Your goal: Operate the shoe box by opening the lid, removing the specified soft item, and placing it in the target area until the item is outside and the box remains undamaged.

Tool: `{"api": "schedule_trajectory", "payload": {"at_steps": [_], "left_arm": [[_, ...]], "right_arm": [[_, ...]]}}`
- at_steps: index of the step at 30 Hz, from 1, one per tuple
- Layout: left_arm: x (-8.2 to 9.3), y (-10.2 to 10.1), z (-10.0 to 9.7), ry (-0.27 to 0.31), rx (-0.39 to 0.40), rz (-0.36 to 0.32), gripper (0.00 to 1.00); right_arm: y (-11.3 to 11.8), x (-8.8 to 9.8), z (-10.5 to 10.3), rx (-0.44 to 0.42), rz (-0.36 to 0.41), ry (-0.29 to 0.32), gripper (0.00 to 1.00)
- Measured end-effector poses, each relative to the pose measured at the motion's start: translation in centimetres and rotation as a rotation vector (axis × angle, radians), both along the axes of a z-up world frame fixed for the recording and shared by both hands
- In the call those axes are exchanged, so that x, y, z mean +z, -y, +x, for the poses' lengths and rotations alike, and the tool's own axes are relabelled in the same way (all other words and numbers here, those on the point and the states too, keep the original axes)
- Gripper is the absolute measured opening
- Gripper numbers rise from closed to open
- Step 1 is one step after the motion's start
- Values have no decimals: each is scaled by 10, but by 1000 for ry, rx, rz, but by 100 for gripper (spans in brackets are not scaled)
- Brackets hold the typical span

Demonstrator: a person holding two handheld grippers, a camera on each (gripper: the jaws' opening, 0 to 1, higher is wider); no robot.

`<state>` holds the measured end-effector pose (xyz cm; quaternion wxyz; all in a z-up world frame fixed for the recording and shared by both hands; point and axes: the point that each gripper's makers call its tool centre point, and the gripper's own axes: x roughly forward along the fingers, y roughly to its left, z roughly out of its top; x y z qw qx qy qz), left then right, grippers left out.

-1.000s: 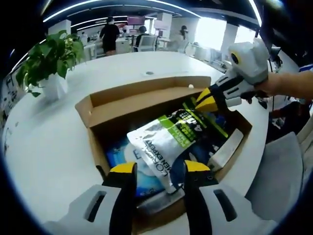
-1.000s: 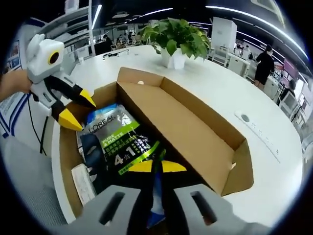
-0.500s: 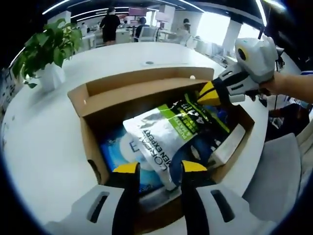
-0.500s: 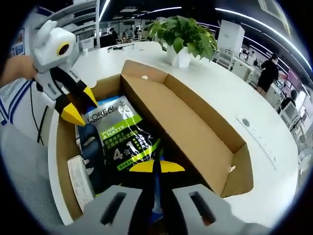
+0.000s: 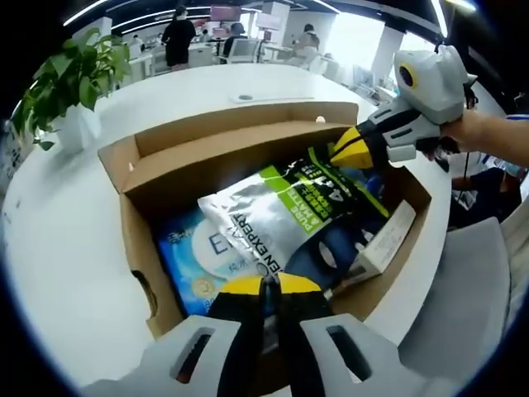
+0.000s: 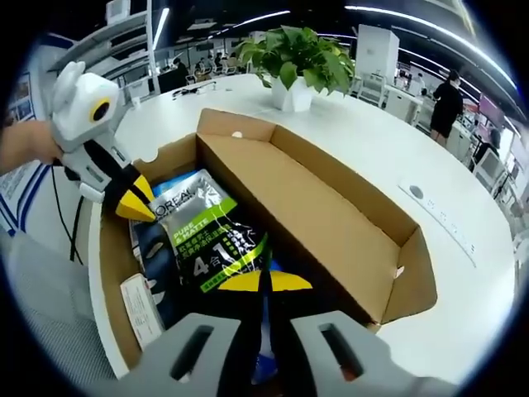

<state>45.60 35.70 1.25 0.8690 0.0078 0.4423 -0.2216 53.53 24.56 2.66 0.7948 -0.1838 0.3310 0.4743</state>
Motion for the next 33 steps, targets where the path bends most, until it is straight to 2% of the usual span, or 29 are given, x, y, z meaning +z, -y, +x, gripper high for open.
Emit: {"api": "schedule_trajectory", "payload": {"at_steps": [9,23,33], "left_arm": [[11,-3,2,11,54,-22,0],[29,0,2,51,63,-26,0],[44,1,6,87,53,-13,0]], "right_arm": [[4,10,-4,-38,42,-11,0],[9,29,-9,-80,97,-13,0],[11,47,-7,-91,133,10,0]]}}
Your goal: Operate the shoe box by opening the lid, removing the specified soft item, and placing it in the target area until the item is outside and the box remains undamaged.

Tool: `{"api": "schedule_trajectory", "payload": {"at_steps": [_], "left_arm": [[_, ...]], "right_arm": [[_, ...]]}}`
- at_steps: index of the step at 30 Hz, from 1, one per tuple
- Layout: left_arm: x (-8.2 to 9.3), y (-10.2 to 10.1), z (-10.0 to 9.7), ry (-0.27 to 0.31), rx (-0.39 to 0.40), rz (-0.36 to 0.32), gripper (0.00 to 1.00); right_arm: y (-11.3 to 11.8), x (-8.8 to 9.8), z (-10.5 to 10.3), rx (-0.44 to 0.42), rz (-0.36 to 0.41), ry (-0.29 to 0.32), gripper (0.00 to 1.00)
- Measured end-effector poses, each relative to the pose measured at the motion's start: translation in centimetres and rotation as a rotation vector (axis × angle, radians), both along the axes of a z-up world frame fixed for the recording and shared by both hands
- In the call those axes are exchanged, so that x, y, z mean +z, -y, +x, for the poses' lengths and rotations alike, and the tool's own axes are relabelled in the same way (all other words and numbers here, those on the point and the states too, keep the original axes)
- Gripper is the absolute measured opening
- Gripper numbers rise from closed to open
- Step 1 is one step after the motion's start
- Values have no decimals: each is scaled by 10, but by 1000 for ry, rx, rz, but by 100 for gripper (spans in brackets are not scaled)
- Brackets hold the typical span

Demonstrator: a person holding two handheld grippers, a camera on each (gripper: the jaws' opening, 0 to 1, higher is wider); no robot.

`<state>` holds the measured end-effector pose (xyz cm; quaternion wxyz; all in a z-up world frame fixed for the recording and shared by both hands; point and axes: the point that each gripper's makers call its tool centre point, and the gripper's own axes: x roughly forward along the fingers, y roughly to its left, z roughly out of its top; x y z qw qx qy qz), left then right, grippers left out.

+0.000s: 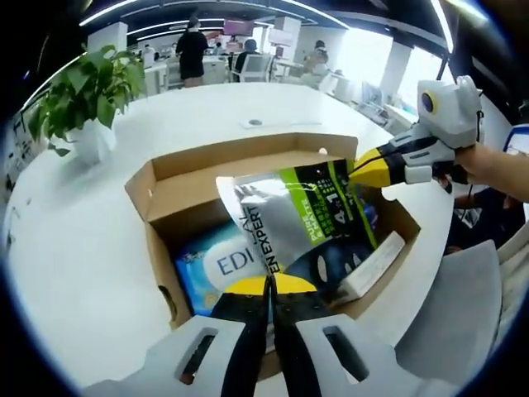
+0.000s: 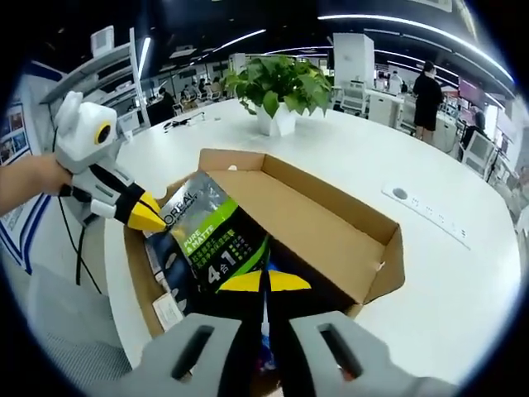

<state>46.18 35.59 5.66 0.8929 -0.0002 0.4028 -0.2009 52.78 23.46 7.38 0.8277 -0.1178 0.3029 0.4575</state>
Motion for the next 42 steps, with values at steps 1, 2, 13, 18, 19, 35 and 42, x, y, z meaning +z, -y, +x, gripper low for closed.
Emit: {"api": "schedule_trajectory", "payload": {"at_steps": [1,2,13,18,19,35,42], "left_arm": [[3,1,0,5,-2,2,0],[3,2,1,9,-3,2,0],[26,20,11,36,-27,-4,0],[35,34,17,46,-53,-3,0],[36,37,17,48,-58,-3,0],[46,99,34,53,-153,-19,0],[45,126,37,47,-184,-34,0]], "right_arm": [[1,2,0,-1,1,3,0],[1,4,1,-2,3,6,0],[20,32,8,-21,17,39,0],[34,42,12,-25,8,73,0],[37,44,13,-27,6,76,0],[98,57,27,-92,-27,101,0],[125,54,31,-126,-43,90,0]]}}
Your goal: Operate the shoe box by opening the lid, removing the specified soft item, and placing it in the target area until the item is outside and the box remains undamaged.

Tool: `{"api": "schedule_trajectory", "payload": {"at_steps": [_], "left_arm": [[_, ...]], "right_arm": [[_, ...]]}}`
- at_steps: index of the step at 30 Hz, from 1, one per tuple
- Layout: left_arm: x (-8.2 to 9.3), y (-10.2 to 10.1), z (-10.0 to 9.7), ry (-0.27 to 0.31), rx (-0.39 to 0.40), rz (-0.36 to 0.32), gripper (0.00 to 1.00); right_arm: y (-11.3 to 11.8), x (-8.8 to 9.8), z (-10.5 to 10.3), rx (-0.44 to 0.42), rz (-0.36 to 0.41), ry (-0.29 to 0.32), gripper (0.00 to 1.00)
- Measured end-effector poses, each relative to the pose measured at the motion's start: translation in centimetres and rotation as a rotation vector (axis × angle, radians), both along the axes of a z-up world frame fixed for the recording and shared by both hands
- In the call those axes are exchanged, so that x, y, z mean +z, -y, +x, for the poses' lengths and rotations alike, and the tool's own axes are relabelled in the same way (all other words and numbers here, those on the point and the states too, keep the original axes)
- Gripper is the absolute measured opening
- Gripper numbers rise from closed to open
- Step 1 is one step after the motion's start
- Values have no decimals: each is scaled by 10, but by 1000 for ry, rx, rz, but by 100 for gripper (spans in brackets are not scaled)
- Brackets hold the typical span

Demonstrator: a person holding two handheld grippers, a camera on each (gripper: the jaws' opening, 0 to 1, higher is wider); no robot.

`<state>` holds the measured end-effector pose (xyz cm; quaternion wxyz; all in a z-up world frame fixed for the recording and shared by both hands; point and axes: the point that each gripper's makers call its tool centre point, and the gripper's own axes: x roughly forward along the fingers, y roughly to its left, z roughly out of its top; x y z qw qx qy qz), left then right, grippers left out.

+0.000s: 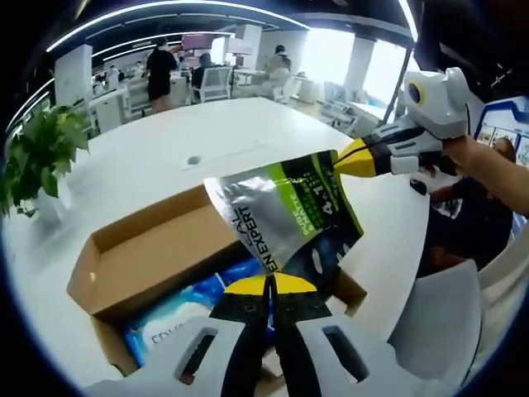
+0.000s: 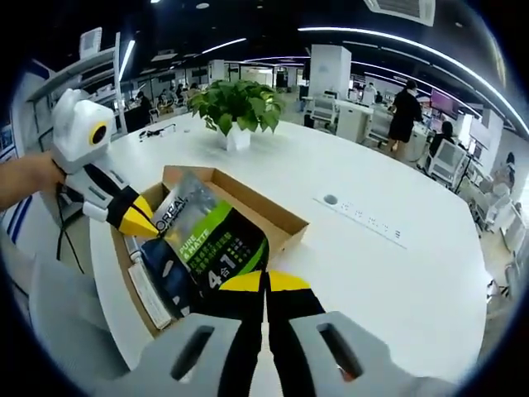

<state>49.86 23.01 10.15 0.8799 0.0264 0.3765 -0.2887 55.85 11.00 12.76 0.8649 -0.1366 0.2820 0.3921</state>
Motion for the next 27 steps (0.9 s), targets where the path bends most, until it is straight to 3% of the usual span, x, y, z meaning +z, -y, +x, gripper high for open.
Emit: {"api": "schedule_trajectory", "payload": {"at_steps": [14,27], "left_arm": [[-4,46,7,-7,-53,-13,0],[-12,75,14,-24,-86,-18,0]], "right_arm": [[44,-7,11,-77,-18,-16,0],[73,-17,19,-112,-47,-31,0]]}}
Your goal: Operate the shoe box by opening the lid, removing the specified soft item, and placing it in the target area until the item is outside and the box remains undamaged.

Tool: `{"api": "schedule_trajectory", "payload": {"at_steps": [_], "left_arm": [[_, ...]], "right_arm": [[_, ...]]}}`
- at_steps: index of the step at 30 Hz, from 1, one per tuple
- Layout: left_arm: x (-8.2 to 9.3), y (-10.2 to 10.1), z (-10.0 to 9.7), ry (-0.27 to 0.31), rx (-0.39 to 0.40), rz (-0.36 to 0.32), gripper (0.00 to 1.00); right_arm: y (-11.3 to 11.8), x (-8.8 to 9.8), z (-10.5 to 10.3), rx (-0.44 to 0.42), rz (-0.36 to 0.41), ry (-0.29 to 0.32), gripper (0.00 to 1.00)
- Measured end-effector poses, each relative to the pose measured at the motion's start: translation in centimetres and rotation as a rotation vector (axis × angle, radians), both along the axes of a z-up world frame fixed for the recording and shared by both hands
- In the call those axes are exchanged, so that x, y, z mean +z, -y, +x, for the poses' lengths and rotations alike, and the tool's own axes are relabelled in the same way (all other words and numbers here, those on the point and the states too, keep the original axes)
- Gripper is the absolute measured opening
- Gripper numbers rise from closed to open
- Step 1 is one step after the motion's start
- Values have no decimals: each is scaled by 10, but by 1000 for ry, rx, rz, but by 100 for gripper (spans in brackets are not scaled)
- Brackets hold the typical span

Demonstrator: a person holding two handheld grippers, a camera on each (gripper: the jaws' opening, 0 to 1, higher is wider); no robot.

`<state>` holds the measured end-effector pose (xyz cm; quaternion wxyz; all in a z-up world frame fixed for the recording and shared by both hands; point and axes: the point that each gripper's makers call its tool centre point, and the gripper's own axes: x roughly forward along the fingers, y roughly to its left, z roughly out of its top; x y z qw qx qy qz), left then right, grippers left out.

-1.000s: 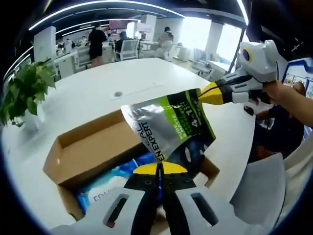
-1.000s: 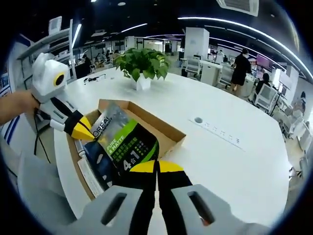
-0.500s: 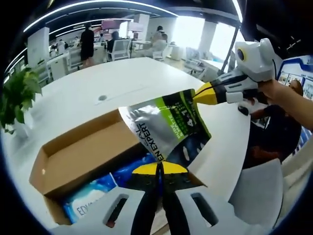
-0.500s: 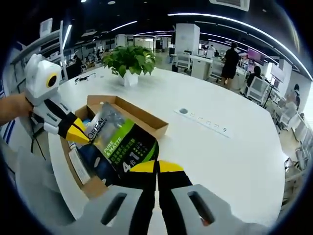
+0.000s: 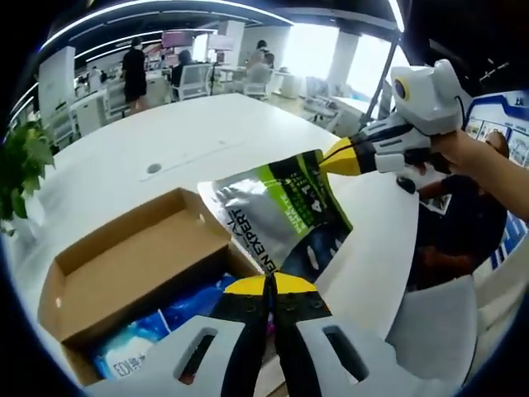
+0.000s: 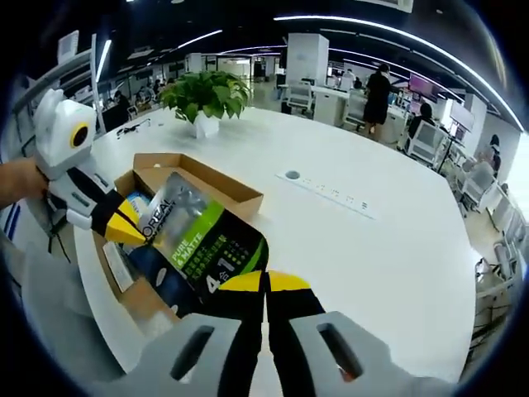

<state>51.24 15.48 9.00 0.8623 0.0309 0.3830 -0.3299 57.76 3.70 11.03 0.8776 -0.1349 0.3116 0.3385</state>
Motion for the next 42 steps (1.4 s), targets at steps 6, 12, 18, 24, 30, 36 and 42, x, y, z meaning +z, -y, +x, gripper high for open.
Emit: {"api": "schedule_trajectory", "payload": {"at_steps": [6,12,18,24,30,36,42], "left_arm": [[-4,14,2,-10,-21,4,0],[-11,27,5,-23,-48,16,0],[-17,37,9,-31,-84,46,0],[-30,43,15,-28,-145,132,0],[-42,47,18,-25,-206,222,0],[-54,51,19,-40,-229,273,0],[-67,52,23,-32,-289,370,0]], "right_arm": [[13,-6,4,-18,-13,-9,0],[25,-15,7,-35,-28,-23,0],[35,-27,12,-55,-39,-41,0],[40,-40,18,-66,-54,-58,0],[41,-53,23,-63,-71,-73,0],[43,-63,26,-67,-75,-91,0],[43,-76,30,-75,-77,-110,0]]}}
